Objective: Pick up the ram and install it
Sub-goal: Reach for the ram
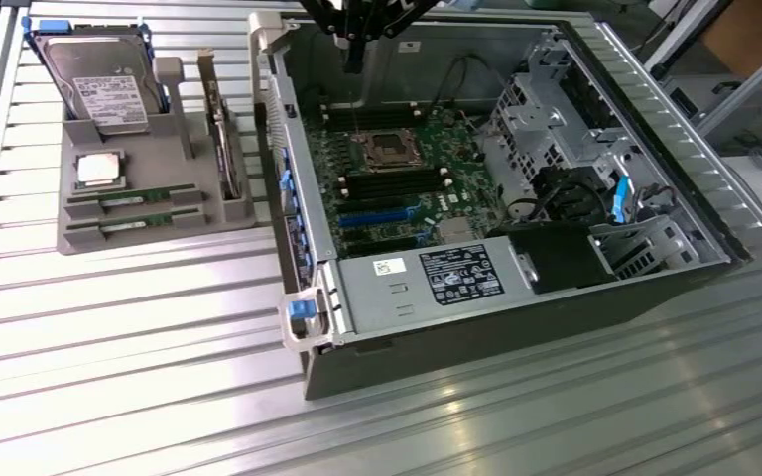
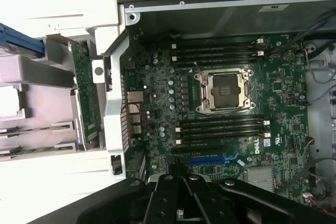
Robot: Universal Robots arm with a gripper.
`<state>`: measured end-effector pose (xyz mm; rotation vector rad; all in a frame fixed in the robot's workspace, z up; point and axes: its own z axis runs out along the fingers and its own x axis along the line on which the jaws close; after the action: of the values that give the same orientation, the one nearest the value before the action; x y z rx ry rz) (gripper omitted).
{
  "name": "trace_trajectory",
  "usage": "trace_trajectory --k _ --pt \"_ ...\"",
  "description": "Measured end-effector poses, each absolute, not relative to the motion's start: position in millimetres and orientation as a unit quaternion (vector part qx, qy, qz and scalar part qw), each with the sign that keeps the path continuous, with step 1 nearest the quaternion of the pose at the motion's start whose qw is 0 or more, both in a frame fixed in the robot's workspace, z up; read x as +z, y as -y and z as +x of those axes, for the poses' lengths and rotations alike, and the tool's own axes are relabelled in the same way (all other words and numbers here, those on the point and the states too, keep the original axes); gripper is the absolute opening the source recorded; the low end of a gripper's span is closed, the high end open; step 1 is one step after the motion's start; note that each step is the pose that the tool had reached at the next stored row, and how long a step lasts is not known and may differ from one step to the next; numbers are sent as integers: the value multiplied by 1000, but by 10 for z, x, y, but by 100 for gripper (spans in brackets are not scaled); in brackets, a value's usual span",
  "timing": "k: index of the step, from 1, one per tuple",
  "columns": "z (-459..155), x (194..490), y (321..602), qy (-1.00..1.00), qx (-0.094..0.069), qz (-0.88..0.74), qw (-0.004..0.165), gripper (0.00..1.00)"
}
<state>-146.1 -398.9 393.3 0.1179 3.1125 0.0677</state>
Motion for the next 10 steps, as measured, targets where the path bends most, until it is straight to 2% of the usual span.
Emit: trace_trajectory --k 10 --pt "-1493 3933 3989 -999 22 38 13 10"
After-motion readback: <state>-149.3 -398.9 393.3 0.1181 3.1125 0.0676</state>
